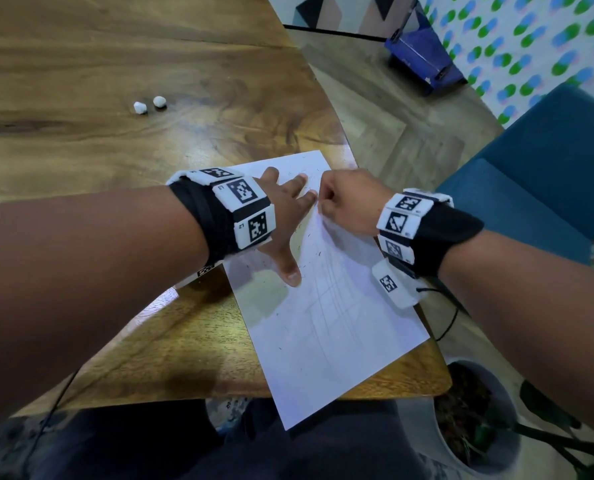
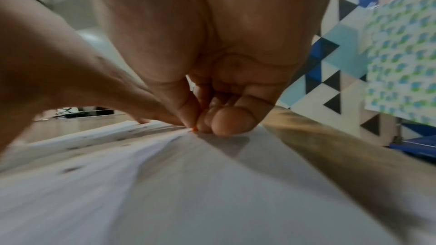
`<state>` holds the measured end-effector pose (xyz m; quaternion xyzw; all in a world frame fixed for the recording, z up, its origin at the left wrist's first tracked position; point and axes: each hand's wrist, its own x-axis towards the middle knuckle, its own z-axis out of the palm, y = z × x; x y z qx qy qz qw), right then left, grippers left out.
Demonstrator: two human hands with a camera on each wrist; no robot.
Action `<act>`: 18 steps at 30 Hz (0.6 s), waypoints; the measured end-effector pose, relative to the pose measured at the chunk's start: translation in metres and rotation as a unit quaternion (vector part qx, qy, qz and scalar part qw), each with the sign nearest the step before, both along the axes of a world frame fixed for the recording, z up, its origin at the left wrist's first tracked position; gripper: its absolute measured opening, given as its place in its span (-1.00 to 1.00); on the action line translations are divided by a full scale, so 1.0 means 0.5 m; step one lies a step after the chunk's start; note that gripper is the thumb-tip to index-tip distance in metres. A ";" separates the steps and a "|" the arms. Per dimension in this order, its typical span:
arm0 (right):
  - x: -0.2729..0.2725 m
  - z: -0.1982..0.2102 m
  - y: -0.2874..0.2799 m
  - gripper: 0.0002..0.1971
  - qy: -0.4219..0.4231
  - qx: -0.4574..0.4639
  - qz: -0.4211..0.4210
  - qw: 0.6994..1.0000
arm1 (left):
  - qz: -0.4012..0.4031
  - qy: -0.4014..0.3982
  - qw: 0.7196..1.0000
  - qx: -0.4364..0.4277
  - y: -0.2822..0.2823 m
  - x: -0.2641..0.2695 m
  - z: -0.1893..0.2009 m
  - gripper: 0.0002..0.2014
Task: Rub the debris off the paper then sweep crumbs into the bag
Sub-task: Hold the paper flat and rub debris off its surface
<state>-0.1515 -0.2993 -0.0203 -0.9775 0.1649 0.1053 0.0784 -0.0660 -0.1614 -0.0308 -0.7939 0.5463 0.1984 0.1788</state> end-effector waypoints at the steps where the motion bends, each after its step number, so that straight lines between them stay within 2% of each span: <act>1: 0.017 0.000 -0.010 -0.88 -0.003 -0.011 -0.020 1.000 | 0.000 -0.002 1.000 0.003 0.000 0.000 0.000 0.46; 5: 0.075 0.000 -0.043 -0.85 0.007 -0.044 -0.074 0.996 | 0.001 0.000 1.000 0.002 0.000 -0.001 0.001 0.46; 8: 0.056 0.000 -0.038 -0.89 0.020 -0.048 -0.062 0.997 | 0.003 -0.004 1.000 0.002 0.001 -0.004 0.004 0.45; 14: -0.042 0.004 -0.008 -0.88 0.042 -0.010 0.015 0.999 | -0.006 -0.011 1.000 0.002 -0.002 -0.010 0.011 0.39; 18: 0.006 0.004 -0.030 -0.88 0.009 -0.027 -0.028 0.999 | -0.010 -0.015 1.000 0.006 -0.005 -0.009 0.009 0.40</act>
